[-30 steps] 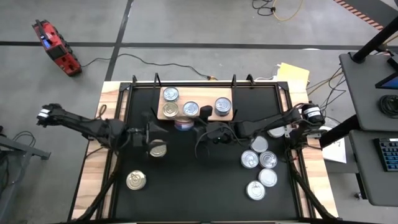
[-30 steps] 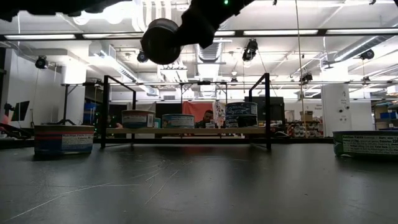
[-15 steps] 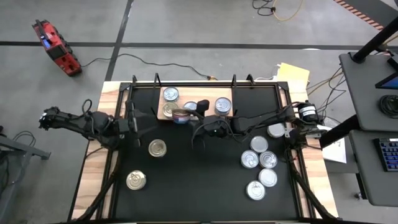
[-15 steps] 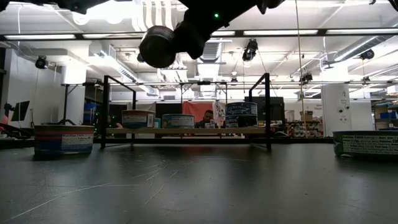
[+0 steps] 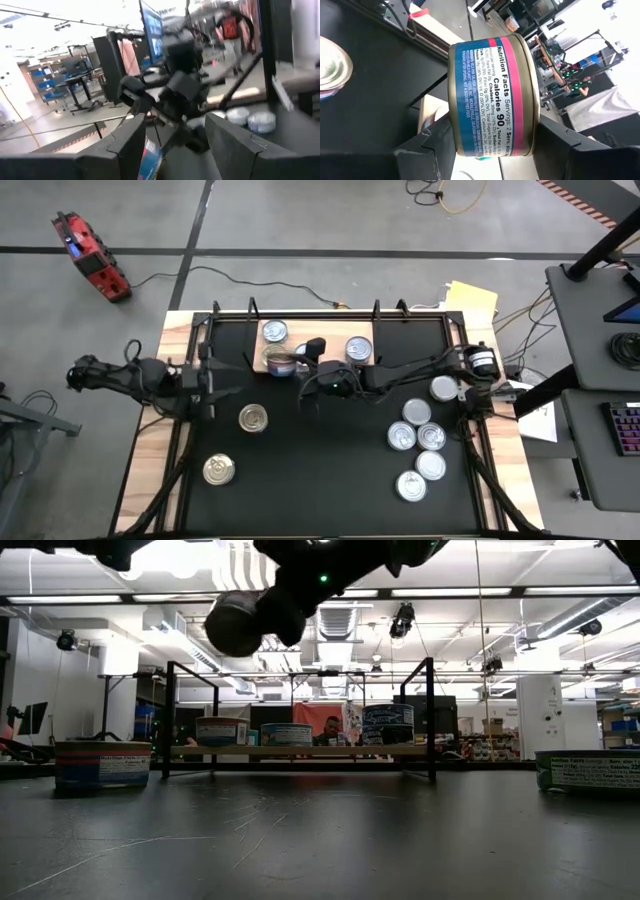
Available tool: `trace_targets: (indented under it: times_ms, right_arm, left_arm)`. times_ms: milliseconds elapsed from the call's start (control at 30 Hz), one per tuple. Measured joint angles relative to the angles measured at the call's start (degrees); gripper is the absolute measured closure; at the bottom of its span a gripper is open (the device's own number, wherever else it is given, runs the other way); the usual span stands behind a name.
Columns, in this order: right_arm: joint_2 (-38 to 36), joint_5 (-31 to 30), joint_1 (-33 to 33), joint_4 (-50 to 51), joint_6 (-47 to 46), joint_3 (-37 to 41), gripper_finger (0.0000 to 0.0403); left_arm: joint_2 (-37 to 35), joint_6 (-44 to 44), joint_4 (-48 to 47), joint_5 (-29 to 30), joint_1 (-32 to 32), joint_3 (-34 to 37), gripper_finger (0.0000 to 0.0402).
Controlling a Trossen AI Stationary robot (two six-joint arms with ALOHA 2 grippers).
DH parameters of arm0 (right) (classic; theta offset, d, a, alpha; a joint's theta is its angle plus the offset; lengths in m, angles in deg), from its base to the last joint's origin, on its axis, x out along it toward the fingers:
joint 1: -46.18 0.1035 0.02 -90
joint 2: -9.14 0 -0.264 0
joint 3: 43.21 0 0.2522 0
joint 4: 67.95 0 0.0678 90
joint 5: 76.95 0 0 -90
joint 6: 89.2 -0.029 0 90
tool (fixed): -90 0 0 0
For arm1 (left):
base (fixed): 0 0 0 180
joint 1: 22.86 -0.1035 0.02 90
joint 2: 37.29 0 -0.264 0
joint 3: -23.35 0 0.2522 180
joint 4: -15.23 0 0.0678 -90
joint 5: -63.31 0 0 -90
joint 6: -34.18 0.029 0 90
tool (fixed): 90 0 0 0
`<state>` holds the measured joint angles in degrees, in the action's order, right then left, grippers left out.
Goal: Stack canned seafood by type on shelf
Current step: Stack the blue tuna can on top of the other blue tuna can on the shelf
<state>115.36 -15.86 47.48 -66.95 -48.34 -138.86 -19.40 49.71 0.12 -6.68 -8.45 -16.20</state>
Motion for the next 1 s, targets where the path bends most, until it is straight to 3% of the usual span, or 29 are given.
trace_targets:
  times_ms: [133,500,1000]
  right_arm:
    - [2.05,-2.88,0.02,0.47,2.66,-2.36,0.0208]
    - [3.91,-2.09,-1.26,-0.23,4.94,-3.12,0.0209]
    - [6.31,-0.58,-3.21,-3.23,4.01,-3.12,0.0205]
  left_arm:
    - [-4.35,-4.73,0.25,0.22,0.0,0.08,0.0212]
    - [-12.55,-7.54,-2.6,0.07,-0.02,2.54,0.0212]
    - [-14.87,-7.39,-2.68,0.19,-0.01,3.22,0.0212]
